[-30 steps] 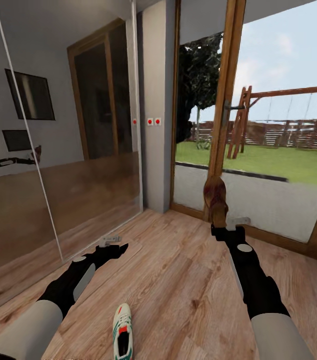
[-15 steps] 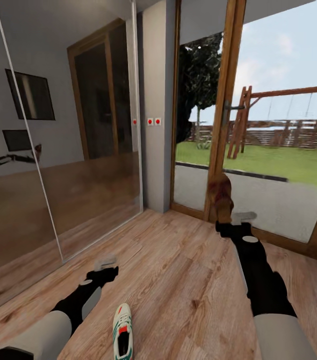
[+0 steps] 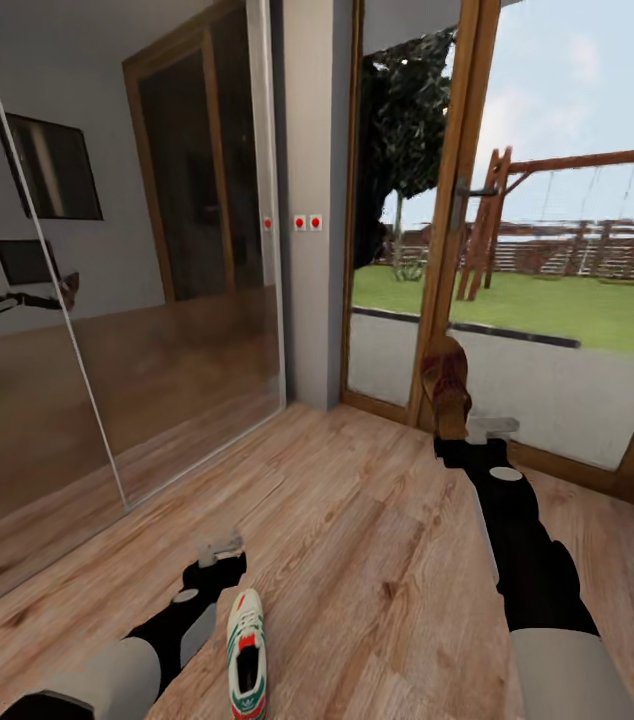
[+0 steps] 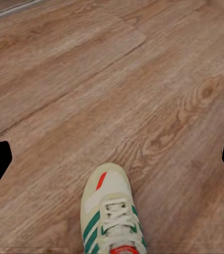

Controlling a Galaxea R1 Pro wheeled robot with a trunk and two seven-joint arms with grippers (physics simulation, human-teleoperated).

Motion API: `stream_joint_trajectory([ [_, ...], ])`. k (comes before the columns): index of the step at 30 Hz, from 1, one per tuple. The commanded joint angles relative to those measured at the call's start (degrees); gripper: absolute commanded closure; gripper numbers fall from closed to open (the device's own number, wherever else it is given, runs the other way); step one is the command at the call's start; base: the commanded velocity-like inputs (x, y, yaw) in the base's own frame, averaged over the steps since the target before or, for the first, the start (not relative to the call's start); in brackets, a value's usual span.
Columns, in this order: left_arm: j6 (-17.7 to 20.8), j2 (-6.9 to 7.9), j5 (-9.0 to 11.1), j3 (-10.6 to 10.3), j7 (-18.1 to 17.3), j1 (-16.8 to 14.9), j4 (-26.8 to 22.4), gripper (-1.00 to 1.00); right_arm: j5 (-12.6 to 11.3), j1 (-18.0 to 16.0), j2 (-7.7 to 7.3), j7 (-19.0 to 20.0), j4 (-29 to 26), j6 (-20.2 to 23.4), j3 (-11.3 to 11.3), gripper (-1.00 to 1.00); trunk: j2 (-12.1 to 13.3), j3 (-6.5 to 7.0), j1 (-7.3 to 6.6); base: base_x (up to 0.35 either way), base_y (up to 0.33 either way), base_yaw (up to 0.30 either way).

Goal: Pick up the two gym shoes and the two sandals from the corridor floor and place them onto the hallstand (shoe rack) in the corridor, making sure they are on the rack and not on the floor. Arrange them so the two gym shoes are next to each other and the two sandals are next to each other.

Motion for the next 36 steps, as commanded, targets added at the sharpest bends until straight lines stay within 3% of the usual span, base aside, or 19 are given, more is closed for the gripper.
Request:
stream_joint_trajectory([
  [1,-1.43,-0.59,0.37,-0.49,0.30,-0.06,1.34,-1.00,0.09,-0.04,0.04,-0.05,-0.07,0.29,-0.04,1.00,-0.05,-0.38,0.01,0.000,0.000,0.000],
  [7,-4.04,-1.64,0.34,-0.49,0.32,-0.01,3.91,-1.00,0.09,-0.04,0.04,-0.05,-0.09,0.29,-0.04,1.00,-0.13,-2.27,0.16,0.000,0.000,0.000],
  [17,-4.20,-1.64,0.26,-0.40,0.32,0.00,4.99,-1.00,0.09,-0.04,0.04,-0.05,-0.07,0.29,-0.04,1.00,-0.20,-4.10,0.29,0.000,0.000,0.000],
  [36,-4.20,-2.07,0.26,-0.57,0.18,0.00,5.13,-1.00,0.09,-0.04,0.04,-0.05,-0.08,0.29,-0.11,1.00,-0.45,-9.95,0.78,0.000,0.000,-0.012],
])
